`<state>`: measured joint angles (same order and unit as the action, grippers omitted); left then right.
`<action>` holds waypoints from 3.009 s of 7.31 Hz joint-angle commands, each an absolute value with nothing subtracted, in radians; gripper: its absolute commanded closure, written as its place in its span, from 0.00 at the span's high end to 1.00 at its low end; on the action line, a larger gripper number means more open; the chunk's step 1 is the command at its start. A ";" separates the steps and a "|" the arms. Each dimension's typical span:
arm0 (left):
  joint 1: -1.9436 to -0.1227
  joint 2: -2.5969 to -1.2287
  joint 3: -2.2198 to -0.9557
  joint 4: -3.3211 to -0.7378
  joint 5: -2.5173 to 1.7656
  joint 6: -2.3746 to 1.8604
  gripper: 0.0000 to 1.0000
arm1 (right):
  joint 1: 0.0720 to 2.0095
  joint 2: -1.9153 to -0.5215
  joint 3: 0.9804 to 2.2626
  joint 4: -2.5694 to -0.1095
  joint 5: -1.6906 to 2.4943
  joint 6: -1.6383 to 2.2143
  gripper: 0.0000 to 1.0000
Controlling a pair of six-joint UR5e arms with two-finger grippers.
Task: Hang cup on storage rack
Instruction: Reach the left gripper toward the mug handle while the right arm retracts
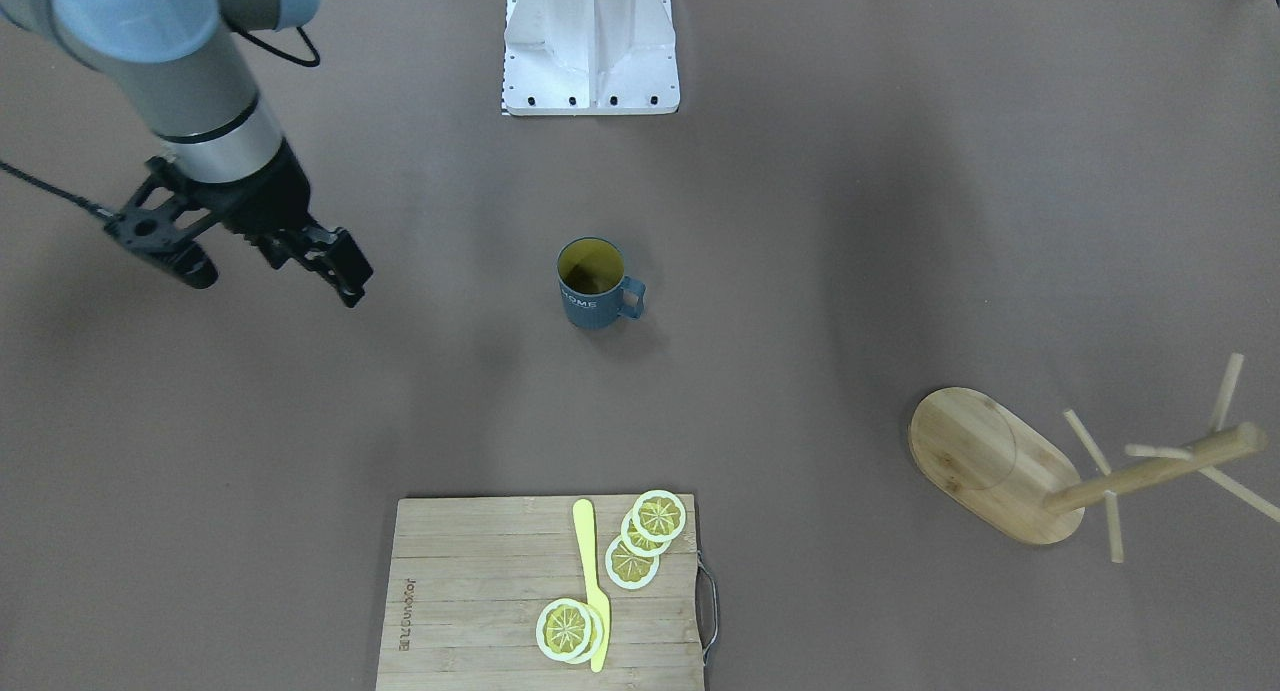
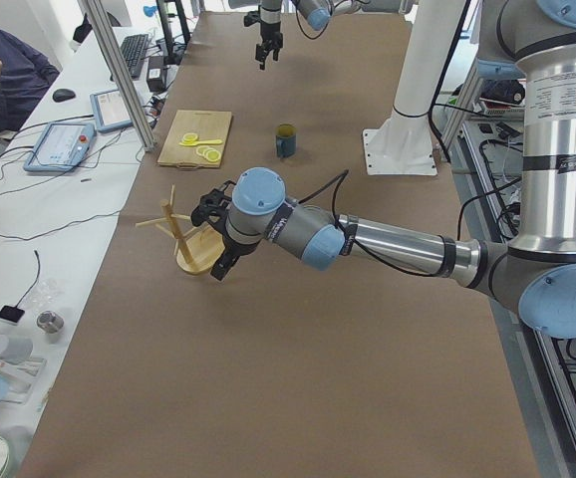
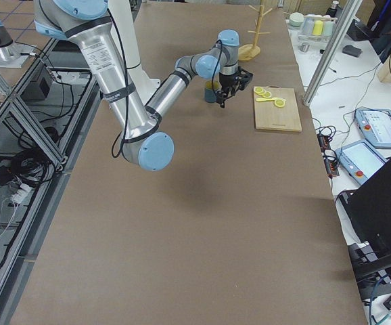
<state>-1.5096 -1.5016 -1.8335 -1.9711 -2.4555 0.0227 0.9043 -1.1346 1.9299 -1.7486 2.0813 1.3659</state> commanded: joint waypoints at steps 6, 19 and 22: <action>-1.130 -1.563 -1.796 -2.358 -2.419 -0.305 0.99 | 1.349 -1.557 1.910 -1.743 2.204 0.386 1.00; -0.478 -1.963 -1.559 -2.561 -1.627 -0.661 0.96 | 1.618 -1.801 1.839 -1.663 2.261 -0.067 1.00; -0.411 -2.022 -1.504 -2.569 -1.560 -0.673 0.90 | 1.618 -1.796 1.839 -1.663 2.261 -0.066 1.00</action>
<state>-0.4273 -1.9915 -1.5362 -2.5668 -1.5786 -0.6678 1.6184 -1.7983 1.8394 -1.6628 2.2607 -0.0672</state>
